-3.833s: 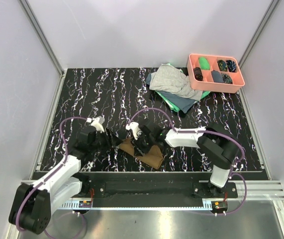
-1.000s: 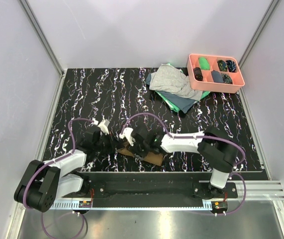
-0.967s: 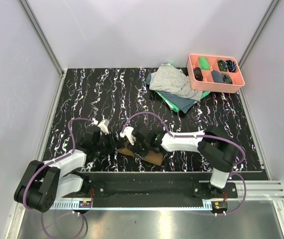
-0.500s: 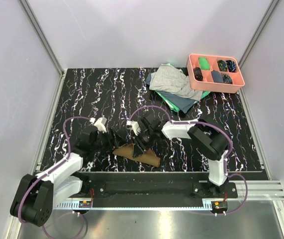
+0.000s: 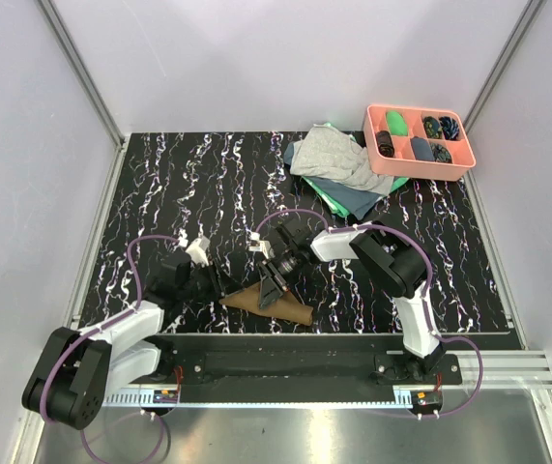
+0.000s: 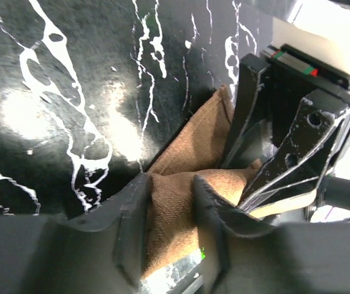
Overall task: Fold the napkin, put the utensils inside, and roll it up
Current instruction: Roll the napkin with the utensil
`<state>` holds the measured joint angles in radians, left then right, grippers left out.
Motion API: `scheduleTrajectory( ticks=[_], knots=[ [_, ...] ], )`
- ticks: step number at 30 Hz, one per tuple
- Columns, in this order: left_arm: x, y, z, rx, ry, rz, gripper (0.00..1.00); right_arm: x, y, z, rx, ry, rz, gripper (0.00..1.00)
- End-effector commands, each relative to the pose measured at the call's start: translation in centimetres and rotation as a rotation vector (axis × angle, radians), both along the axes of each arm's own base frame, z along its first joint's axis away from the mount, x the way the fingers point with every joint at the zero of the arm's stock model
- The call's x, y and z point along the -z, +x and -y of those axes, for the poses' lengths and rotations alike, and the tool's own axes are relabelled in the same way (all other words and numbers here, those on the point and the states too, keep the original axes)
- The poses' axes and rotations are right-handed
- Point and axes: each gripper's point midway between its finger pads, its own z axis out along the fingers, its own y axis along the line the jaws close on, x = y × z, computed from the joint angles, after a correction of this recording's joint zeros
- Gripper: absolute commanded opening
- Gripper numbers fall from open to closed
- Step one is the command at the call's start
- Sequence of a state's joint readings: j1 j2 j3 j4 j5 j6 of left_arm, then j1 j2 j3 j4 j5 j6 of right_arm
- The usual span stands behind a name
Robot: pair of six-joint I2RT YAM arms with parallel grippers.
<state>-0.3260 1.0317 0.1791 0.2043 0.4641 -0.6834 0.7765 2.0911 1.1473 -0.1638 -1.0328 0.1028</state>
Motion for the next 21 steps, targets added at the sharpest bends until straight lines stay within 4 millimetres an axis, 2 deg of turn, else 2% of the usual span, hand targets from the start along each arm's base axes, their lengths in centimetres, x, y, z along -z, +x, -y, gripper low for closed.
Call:
scheduleTrajectory(
  ticks=[1,2,3,6,8,9,11,12,13,15,18,19,21],
  knots=[
    [-0.9,0.3,1.0,0.039,-0.063,0.045,0.21,2.6,0.5,1.3,0.036,-0.111,-0.001,0.41],
    [-0.7,0.3,0.9,0.038,-0.055,0.038,0.14,2.5,0.8,1.3,0.047,-0.117,0.009,0.43],
    [-0.5,0.4,0.8,0.031,-0.042,0.027,0.02,2.3,1.2,1.3,0.058,-0.118,0.017,0.49],
    [0.2,0.6,0.2,0.014,0.01,-0.007,0.0,1.0,2.4,1.4,0.089,-0.131,0.09,0.63],
    [0.4,0.8,0.0,0.008,0.033,-0.021,0.0,-0.7,3.3,1.3,0.122,-0.13,0.158,0.63],
    [0.4,0.9,-0.1,0.005,0.041,-0.03,0.0,-2.4,3.7,1.1,0.135,-0.104,0.192,0.64],
    [0.7,1.0,-0.2,0.003,0.052,-0.044,0.0,-3.8,4.4,1.1,0.164,-0.096,0.241,0.65],
    [0.6,1.1,-0.2,0.002,0.055,-0.05,0.0,-5.4,4.7,1.0,0.177,-0.072,0.282,0.66],
    [0.7,1.1,-0.2,0.001,0.058,-0.054,0.0,-5.8,4.4,1.0,0.174,-0.068,0.312,0.68],
    [0.8,1.3,-0.2,0.0,0.061,-0.065,0.0,-6.3,4.8,1.2,0.185,-0.087,0.45,0.7],
    [0.9,1.4,-0.2,0.002,0.064,-0.082,0.0,-5.7,4.2,1.2,0.164,-0.148,0.658,0.77],
    [1.0,1.5,-0.2,0.005,0.066,-0.084,0.0,-5.2,4.8,1.4,0.186,-0.197,0.738,0.79],
    [1.2,1.5,-0.2,0.007,0.067,-0.101,0.0,-5.0,3.5,0.8,0.142,-0.209,0.846,0.82]
  ],
)
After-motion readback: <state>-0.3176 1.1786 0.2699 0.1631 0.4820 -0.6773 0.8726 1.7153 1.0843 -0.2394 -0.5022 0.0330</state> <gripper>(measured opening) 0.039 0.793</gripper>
